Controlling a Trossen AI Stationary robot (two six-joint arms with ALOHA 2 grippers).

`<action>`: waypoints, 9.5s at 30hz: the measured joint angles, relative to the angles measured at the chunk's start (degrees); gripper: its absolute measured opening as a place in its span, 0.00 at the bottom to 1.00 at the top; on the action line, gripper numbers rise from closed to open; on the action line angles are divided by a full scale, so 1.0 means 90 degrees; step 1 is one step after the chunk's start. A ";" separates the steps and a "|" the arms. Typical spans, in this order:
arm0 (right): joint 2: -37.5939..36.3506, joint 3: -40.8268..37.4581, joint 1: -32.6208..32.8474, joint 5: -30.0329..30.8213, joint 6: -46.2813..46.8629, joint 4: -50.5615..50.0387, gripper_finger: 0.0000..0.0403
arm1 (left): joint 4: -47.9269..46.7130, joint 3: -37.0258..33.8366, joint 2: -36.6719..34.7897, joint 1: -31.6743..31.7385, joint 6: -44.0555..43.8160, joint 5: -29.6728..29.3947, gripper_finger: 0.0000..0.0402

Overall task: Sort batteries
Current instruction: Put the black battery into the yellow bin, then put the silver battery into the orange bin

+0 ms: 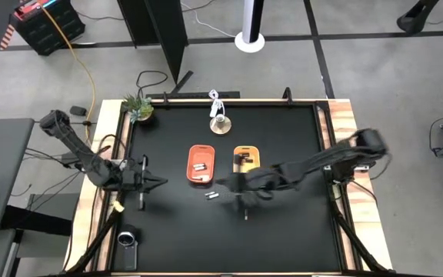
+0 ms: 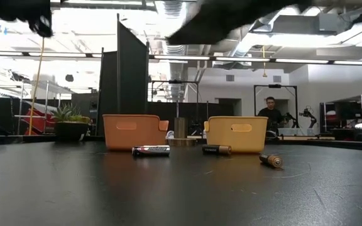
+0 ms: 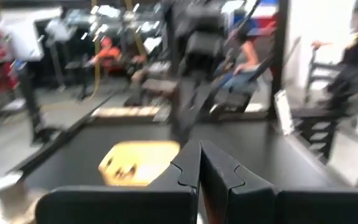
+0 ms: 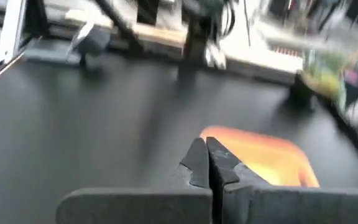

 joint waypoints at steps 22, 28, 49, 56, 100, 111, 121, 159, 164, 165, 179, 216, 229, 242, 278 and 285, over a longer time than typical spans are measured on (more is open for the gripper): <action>0.0451 0.0412 0.0739 -0.0042 0.2566 -0.3225 0.52 | -0.0857 0.0007 0.1153 0.2281 -0.1479 0.1560 0.15; 0.1128 0.0717 0.0674 -0.0039 0.3042 -0.3385 0.53 | -0.0251 0.0010 0.1707 0.2292 -0.1584 0.1604 0.23; 0.1445 0.0717 0.0609 0.1696 0.3909 -0.3774 0.52 | 0.0137 0.0010 0.2302 0.2110 -0.2033 0.1614 0.24; 0.1443 0.0715 0.0462 0.1421 0.4119 -0.3983 0.52 | 0.0195 0.0010 0.2299 0.2096 -0.2033 0.1613 0.24; 0.1917 0.0727 0.0496 0.0469 0.4119 -0.3620 0.09 | 0.0235 0.0010 0.2297 0.2098 -0.2130 0.1577 0.24; 0.1853 0.0716 0.0641 0.0355 0.3871 -0.3512 0.09 | 0.0232 0.0010 0.2297 0.2098 -0.2024 0.1578 0.24; 0.1344 0.0688 0.0747 0.0512 0.3412 -0.3619 0.09 | 0.0229 0.0010 0.2299 0.2100 -0.2007 0.1580 0.24; -0.0472 0.0717 -0.0386 0.1175 0.1779 -0.5275 0.65 | -0.0062 0.0416 0.2810 0.2141 -0.1230 0.2211 0.45; -0.0566 0.0724 0.0688 0.0377 0.1541 -0.5175 0.66 | -0.0071 0.1097 0.3899 0.2233 -0.0625 0.2624 0.44; -0.0478 0.0724 0.0897 0.0308 0.1473 -0.5244 0.66 | -0.0120 0.1254 0.4124 0.2267 -0.0514 0.2739 0.44; 0.0993 0.1047 0.1868 -0.0254 -0.0478 -0.5401 0.66 | -0.1546 0.3539 0.6408 0.2486 -0.0446 0.3243 0.43; 0.2036 0.1727 0.1301 -0.1594 -0.0573 -0.5576 0.01 | -0.1875 0.3616 0.6459 0.2215 -0.1181 0.3211 0.43; 0.1261 0.1705 0.1275 -0.1032 -0.0271 -0.5487 0.00 | -0.1922 0.3616 0.6459 0.2215 -0.1399 0.3209 0.43; -0.0387 0.1717 -0.0116 0.0880 0.0651 -0.6508 0.01 | -0.2632 0.3611 0.6452 0.2179 -0.1980 0.3136 0.43; -0.0212 0.1717 0.0150 0.0388 0.0568 -0.4608 0.63 | -0.2473 0.3931 0.7428 0.2263 -0.2217 0.3041 0.43; -0.0183 0.1717 0.0914 0.0559 0.0895 -0.4489 0.63 | -0.2459 0.4061 0.7423 0.2345 -0.2154 0.2729 0.43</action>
